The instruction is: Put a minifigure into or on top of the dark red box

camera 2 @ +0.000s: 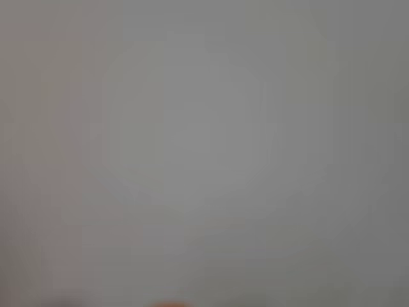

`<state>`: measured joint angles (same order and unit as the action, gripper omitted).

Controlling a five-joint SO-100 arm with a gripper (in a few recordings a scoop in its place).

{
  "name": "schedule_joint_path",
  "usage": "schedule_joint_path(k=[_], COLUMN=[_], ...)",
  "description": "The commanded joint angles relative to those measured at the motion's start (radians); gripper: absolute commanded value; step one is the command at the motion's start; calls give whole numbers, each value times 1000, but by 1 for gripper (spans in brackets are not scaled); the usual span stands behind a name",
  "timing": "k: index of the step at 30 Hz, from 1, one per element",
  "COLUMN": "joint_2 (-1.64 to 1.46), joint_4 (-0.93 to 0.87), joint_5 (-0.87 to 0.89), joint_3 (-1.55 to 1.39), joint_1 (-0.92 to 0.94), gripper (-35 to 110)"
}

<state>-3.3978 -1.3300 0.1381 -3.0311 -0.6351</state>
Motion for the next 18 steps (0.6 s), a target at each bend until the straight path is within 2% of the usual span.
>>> schedule_joint_path(k=[1, 9, 12, 18], joint_2=[-12, -12, -12, -12], joint_4=[-26, -26, -26, -26], joint_5=[3, -15, -11, -44], joint_3=[9, 9, 9, 11], joint_1=[-20, -26, -12, -32], gripper=[29, 17, 4, 2])
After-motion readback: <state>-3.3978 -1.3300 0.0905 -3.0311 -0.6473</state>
